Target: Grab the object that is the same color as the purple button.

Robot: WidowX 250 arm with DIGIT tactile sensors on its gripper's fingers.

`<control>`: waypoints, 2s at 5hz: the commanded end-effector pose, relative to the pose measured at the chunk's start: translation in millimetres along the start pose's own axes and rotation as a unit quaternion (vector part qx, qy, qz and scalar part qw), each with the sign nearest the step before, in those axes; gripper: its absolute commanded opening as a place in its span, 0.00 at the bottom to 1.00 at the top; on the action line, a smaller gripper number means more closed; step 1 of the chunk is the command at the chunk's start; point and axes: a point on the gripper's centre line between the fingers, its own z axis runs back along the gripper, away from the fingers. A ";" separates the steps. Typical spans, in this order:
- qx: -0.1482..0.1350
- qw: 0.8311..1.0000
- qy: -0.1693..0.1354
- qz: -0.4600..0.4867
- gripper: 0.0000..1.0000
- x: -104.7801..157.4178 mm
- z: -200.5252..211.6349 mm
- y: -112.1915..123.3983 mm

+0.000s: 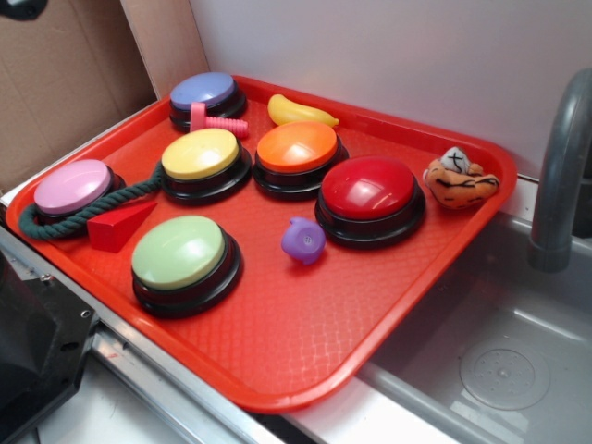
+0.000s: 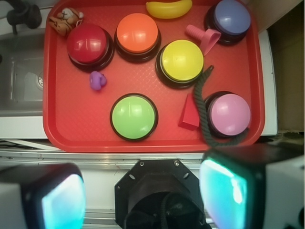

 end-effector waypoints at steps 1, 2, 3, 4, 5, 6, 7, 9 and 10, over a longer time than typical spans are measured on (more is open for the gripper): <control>0.000 1.000 0.000 0.000 1.00 0.0 0.0 0.0; -0.002 0.998 -0.035 -0.050 1.00 16.3 -14.4 -0.6; -0.007 0.995 -0.067 -0.070 1.00 31.4 -29.8 -5.2; -0.014 0.994 -0.077 -0.079 1.00 46.4 -50.5 -16.7; 0.012 0.995 -0.077 -0.055 1.00 63.6 -82.4 -37.4; 0.003 0.996 -0.076 -0.044 1.00 75.1 -111.4 -55.4; 0.014 0.997 -0.069 -0.026 1.00 82.9 -138.7 -67.6; -0.011 0.997 -0.061 -0.038 1.00 95.7 -188.2 -64.4; 0.000 0.998 -0.049 -0.044 1.00 97.4 -204.6 -66.4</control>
